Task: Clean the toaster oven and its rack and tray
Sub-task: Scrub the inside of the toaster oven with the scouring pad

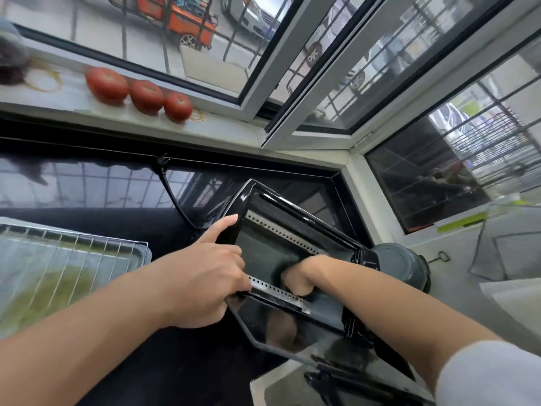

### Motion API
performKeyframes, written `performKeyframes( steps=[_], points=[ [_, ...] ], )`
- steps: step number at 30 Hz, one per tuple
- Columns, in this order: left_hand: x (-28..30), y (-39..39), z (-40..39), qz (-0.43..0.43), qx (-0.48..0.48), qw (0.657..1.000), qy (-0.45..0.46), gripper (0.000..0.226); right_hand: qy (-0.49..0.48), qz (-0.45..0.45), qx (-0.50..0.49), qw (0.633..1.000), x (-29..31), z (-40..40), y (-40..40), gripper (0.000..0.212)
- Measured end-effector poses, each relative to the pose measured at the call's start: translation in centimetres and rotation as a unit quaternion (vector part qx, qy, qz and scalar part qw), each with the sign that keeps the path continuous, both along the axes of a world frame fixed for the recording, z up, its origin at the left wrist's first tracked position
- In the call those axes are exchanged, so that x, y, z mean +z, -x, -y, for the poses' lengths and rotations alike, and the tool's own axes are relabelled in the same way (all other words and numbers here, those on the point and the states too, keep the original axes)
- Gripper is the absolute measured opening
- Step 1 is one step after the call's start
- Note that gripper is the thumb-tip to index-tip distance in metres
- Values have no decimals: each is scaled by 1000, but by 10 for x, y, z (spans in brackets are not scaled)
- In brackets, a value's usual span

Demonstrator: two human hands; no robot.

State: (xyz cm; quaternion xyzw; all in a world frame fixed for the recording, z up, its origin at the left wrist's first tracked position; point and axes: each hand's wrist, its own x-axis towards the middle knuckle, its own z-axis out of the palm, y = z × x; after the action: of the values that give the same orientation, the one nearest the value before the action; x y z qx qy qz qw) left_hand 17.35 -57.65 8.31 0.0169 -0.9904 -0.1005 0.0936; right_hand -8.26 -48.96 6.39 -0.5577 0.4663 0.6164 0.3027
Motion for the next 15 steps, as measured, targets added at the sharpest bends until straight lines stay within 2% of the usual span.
performKeyframes(
  steps=[4, 8, 12, 15],
  points=[
    [0, -1, 1, -2, 5, 1000, 2, 14, -19, 16, 31, 999, 5, 3, -2, 34],
    [-1, 0, 1, -9, 7, 1000, 3, 14, -39, 45, 120, 991, 5, 6, -4, 32],
    [1, -1, -1, -12, 7, 1000, -1, 15, -63, -12, 87, 994, -3, 5, -5, 32],
    [0, -2, -1, -23, 9, 1000, -6, 13, -46, 8, 100, 994, 0, 8, -6, 32]
  ],
)
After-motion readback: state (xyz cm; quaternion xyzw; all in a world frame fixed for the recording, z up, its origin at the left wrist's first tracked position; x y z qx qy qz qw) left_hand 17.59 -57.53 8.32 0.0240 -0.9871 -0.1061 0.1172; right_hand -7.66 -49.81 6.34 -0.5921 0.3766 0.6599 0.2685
